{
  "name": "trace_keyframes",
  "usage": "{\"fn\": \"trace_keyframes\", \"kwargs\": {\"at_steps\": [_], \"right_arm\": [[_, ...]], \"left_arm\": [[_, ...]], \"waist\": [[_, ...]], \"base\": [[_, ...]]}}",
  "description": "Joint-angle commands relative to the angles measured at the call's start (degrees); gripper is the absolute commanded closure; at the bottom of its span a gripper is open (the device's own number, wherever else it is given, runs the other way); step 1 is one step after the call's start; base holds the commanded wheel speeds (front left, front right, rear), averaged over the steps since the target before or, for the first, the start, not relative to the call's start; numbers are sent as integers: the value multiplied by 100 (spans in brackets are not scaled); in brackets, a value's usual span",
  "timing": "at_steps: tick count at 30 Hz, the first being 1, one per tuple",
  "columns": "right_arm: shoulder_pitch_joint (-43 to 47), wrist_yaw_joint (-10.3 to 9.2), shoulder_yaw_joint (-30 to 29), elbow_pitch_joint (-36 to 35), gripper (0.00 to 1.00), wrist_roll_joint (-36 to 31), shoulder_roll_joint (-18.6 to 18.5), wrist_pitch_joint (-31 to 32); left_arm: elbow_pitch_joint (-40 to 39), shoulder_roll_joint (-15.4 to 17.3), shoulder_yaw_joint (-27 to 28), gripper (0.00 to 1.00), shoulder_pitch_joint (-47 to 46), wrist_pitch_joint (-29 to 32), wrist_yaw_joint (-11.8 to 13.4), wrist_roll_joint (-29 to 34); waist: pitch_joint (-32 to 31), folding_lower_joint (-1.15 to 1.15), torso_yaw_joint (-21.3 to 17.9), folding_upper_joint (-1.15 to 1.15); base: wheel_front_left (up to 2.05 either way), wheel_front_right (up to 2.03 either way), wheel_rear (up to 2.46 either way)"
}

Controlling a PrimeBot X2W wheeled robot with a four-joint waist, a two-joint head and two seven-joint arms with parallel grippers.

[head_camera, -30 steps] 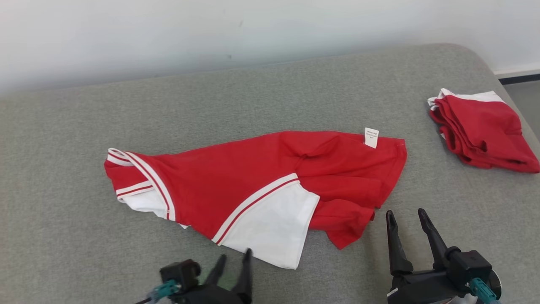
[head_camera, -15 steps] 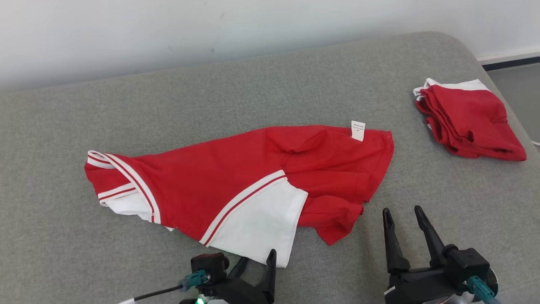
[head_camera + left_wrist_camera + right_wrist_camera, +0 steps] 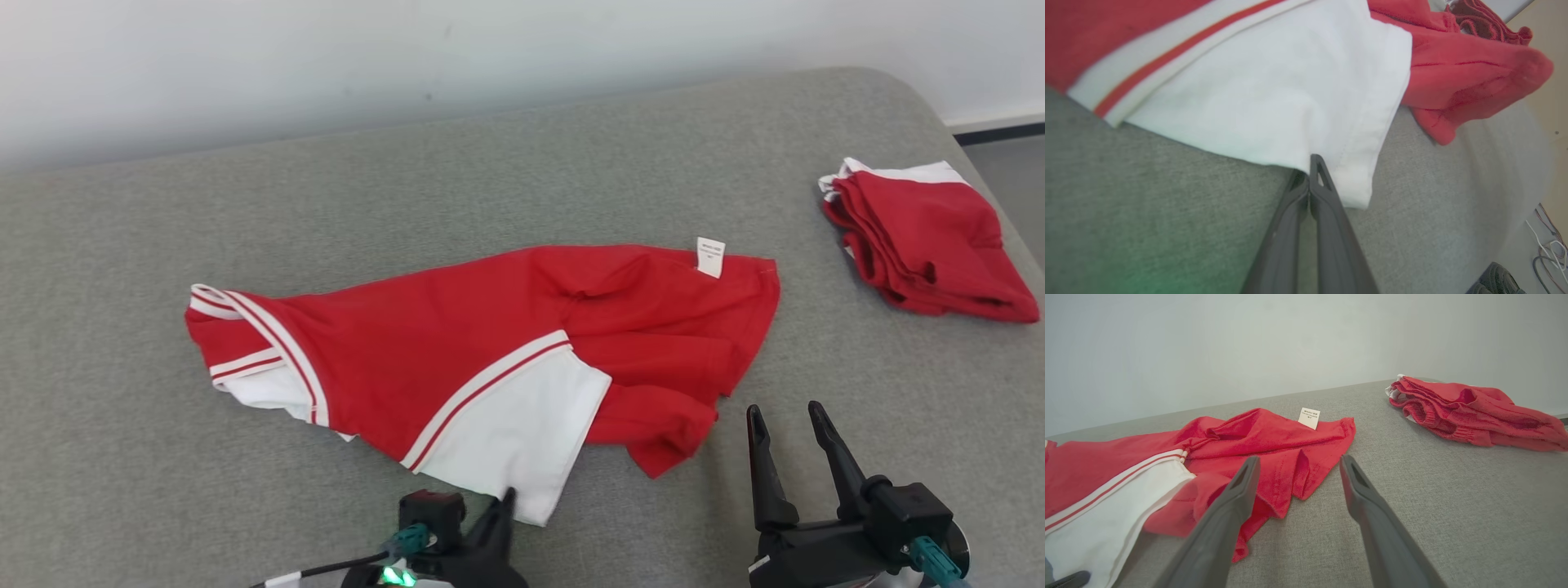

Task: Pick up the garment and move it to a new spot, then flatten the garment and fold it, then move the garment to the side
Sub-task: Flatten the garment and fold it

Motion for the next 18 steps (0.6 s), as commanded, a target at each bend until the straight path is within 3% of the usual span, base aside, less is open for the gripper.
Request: {"fn": "trace_keyframes", "kwargs": {"at_steps": [1,12,18], "right_arm": [[35,-13,4,-11,0,-1,15,-8],[87,-13,-9,-25,0,-6,16,-8],[43,-13,14,3,0,-11,16,-8]], "left_arm": [[29,134,4,100,61,-24,62,54],[-968,1169,269,100,612,318,741,94],[-1643,1516,488,100,819,473,1022,-14]], "waist": [[-60,0,104,-1],[-105,0,497,-1],[-112,0,530,-1]], "base": [[0,0,0],[0,0,0],[0,0,0]]}}
